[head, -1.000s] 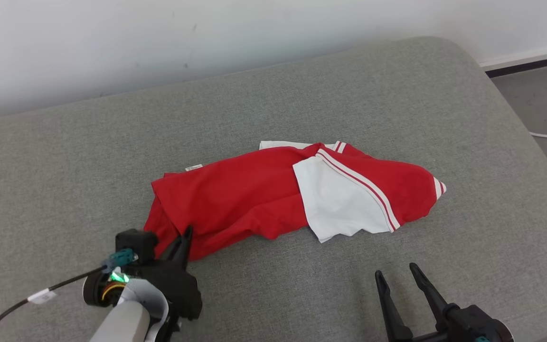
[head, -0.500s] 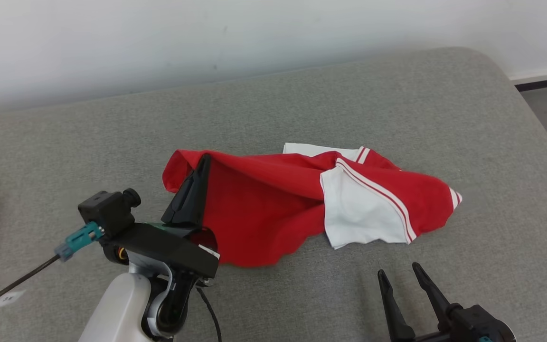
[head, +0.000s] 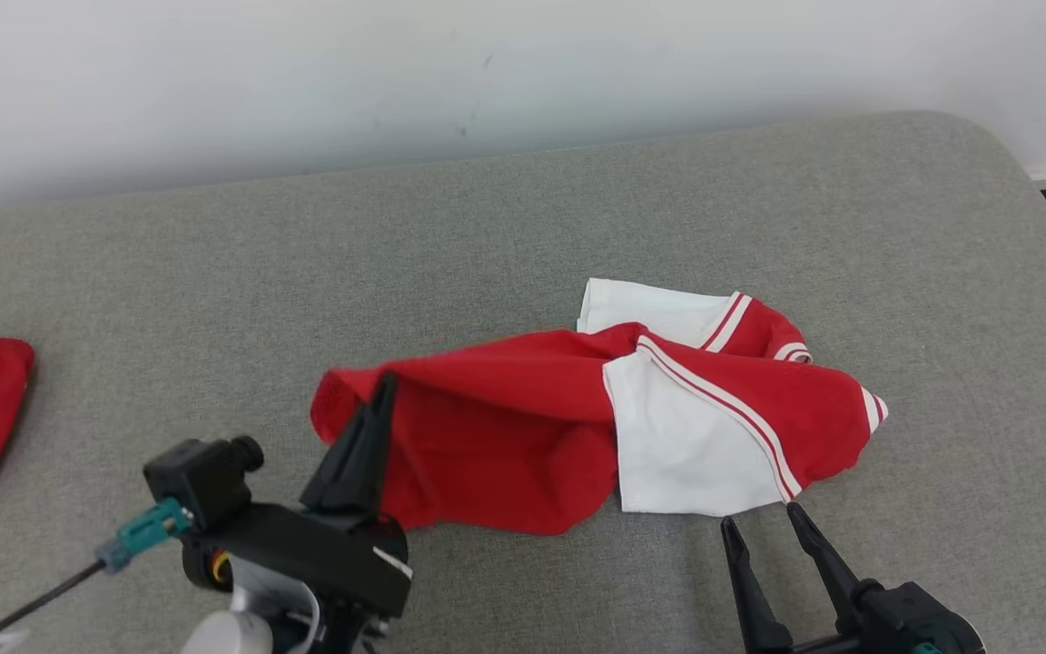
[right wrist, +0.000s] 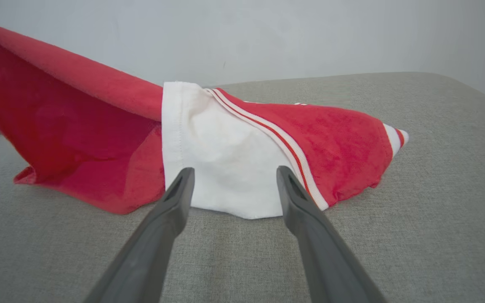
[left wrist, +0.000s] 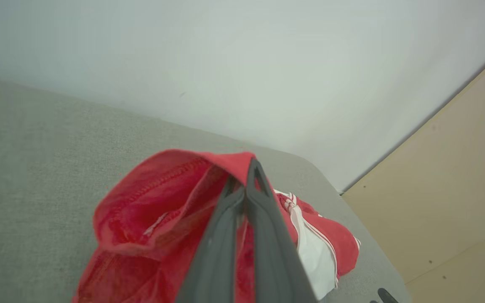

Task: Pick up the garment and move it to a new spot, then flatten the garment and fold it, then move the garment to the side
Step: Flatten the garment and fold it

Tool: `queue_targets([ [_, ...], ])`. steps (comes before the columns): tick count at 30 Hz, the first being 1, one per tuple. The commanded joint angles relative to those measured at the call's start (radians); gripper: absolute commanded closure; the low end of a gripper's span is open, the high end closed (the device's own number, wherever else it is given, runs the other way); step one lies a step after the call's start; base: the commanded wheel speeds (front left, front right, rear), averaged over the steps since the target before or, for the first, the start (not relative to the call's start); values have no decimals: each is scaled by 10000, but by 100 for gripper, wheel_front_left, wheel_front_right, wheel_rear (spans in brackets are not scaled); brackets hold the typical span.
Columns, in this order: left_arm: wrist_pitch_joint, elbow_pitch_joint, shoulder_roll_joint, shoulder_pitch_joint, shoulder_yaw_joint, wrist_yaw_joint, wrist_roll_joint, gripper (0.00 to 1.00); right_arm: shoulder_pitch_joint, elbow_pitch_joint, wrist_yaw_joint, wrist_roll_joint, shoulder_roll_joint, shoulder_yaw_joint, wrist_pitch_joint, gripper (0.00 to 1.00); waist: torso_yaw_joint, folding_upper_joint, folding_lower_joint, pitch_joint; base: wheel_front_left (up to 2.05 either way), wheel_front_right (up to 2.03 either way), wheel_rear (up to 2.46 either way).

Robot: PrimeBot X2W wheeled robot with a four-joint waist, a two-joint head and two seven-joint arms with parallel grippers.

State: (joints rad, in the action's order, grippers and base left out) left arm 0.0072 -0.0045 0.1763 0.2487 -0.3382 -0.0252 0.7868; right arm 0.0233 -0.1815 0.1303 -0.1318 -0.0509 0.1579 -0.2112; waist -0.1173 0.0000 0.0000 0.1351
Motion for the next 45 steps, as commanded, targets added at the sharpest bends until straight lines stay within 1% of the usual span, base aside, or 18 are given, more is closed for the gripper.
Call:
queue_targets([
  [1,53,8,-32,-197,-44,24,46,100,5,11,9,-74,9,6,-7,0,-4,0,0,4,0,0,0],
  [6,633,-189,113,-1257,-317,53,542,100,134,20,9,-44,4,-125,46,0,-26,0,0,41,0,0,0],
  [8,1024,-317,284,-1758,-465,97,665,100,175,35,9,-25,-32,-165,69,0,-36,0,0,54,0,0,0],
  [10,1474,-421,593,-2273,-672,260,648,100,199,63,9,-10,-60,-220,80,0,-16,0,0,53,0,0,0],
  [13,1971,-381,1184,-2684,-942,635,74,100,252,97,9,-4,-92,-330,123,0,85,0,0,22,0,0,0],
  [17,2060,31,1690,-2768,-1245,1097,-905,100,225,150,9,84,-99,-309,200,0,227,0,0,-83,0,0,0],
  [18,2101,246,1815,-2740,-1332,1136,-1112,100,207,159,9,93,-99,-282,223,0,247,0,0,-107,0,0,0],
  [22,1864,1012,1726,-2618,-1454,1286,-1450,100,201,186,9,88,-124,-228,264,0,303,0,0,-213,0,0,0],
  [23,1783,1110,1597,-2655,-1411,1304,-1307,75,217,192,9,81,-139,-218,275,0,308,0,0,-237,0,0,0],
  [24,1704,1161,1460,-2690,-1314,1303,-1122,0,241,195,9,68,-152,-222,281,0,316,0,0,-263,0,0,0],
  [27,1593,1077,1241,-2849,-1067,1271,-612,0,358,203,9,47,-165,-254,296,0,346,0,0,-351,0,0,0],
  [34,1777,149,1217,-2841,-397,1319,244,0,445,247,9,23,-156,-245,361,0,398,0,0,-484,0,0,0],
  [37,2148,-262,1193,-2677,-104,1377,798,0,458,279,9,8,-146,-244,382,0,436,0,0,-504,0,0,0],
  [39,2565,-284,1211,-2494,-9,1459,1144,0,455,284,9,12,-133,-233,389,0,466,0,0,-498,0,0,0],
  [40,2740,-211,1131,-2384,73,1506,1357,0,444,290,9,5,-127,-215,391,0,477,0,0,-488,0,0,0],
  [42,3107,67,1146,-2116,112,1631,1541,0,399,282,9,0,-117,-165,399,0,468,0,0,-465,0,0,0],
  [45,3642,490,966,-1773,248,1832,2003,0,284,265,9,-16,-103,-80,387,0,383,0,0,-425,0,0,0],
])
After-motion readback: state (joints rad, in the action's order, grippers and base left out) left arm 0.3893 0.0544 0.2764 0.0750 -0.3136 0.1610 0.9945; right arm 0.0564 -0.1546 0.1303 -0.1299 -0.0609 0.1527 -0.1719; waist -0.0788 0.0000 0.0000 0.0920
